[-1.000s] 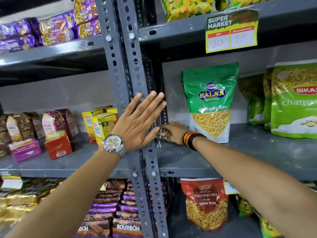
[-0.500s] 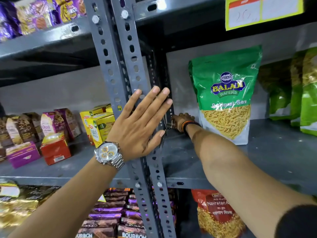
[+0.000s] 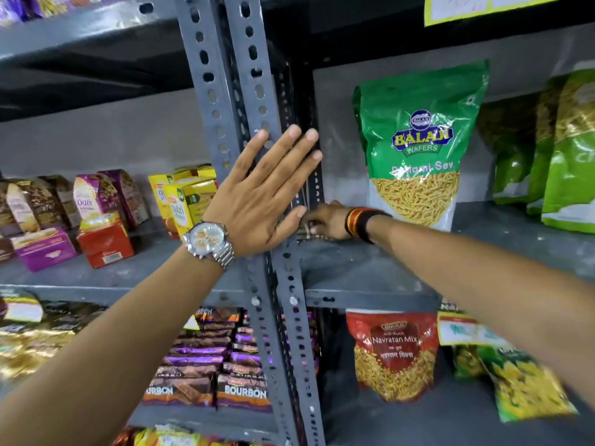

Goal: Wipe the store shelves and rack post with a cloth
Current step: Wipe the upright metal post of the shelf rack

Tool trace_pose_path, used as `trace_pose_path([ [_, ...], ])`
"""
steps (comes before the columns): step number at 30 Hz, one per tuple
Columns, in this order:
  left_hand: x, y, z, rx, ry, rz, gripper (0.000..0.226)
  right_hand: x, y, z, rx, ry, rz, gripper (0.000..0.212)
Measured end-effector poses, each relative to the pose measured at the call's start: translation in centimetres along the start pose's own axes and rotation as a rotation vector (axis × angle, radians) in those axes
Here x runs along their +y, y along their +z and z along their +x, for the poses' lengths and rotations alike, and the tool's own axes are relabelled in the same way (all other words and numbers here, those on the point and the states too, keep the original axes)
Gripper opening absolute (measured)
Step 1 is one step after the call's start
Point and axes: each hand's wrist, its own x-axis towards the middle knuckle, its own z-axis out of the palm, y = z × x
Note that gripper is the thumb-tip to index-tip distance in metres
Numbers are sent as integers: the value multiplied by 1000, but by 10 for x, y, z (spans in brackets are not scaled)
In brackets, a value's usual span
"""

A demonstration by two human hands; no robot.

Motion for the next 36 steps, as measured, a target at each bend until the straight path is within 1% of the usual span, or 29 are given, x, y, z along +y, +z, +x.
trace_pose_path([
  [2, 1, -2, -1, -11, -3, -10, 71, -2, -11, -12, -21, -58, 70, 34],
  [4, 2, -2, 0, -11, -9, -9, 72, 3, -19, -7, 67, -30, 120, 31],
  [6, 1, -1, 0, -7, -4, -15, 72, 8, -17, 2, 153, 38, 166, 29],
  [10, 0, 2, -2, 10, 2, 0, 72, 10, 7, 21, 114, 98, 150, 33],
  [11, 0, 2, -1, 10, 4, 5, 72, 7, 9, 17, 110, 79, 162, 34],
  [13, 0, 0, 0, 8, 5, 0, 71, -1, 8, -4, 80, -42, 161, 34],
  [16, 1, -1, 0, -1, -2, -7, 72, -10, -1, -50, -14, -195, 160, 31],
  [18, 1, -1, -1, -5, -5, -7, 72, -6, -12, -63, -42, -217, 161, 31],
  [20, 2, -1, 0, -8, -7, -6, 73, -1, -21, -54, 58, -136, 142, 32],
  [22, 2, -1, 0, -4, -7, -6, 73, 7, -22, -26, 170, -10, 100, 34],
  [23, 2, 0, 0, 2, -5, -6, 72, 10, -20, -12, 193, 55, 68, 35],
  [25, 1, 1, -1, 19, 1, -7, 72, 18, -11, 16, 181, 178, -9, 37],
  [28, 0, 5, -2, 42, 5, -4, 72, 36, 4, 45, 125, 305, -46, 48],
  [30, 0, 7, -2, 52, 8, 3, 72, 41, 7, 52, 90, 319, -58, 53],
  [31, 0, 7, -2, 53, 9, 5, 72, 42, 7, 53, 75, 310, -69, 52],
  [34, 0, 5, -2, 36, 3, 4, 71, 33, 4, 35, 28, 248, -62, 44],
  [36, 1, 3, -2, 20, -3, 2, 72, 20, 3, 13, 33, 180, -45, 46],
])
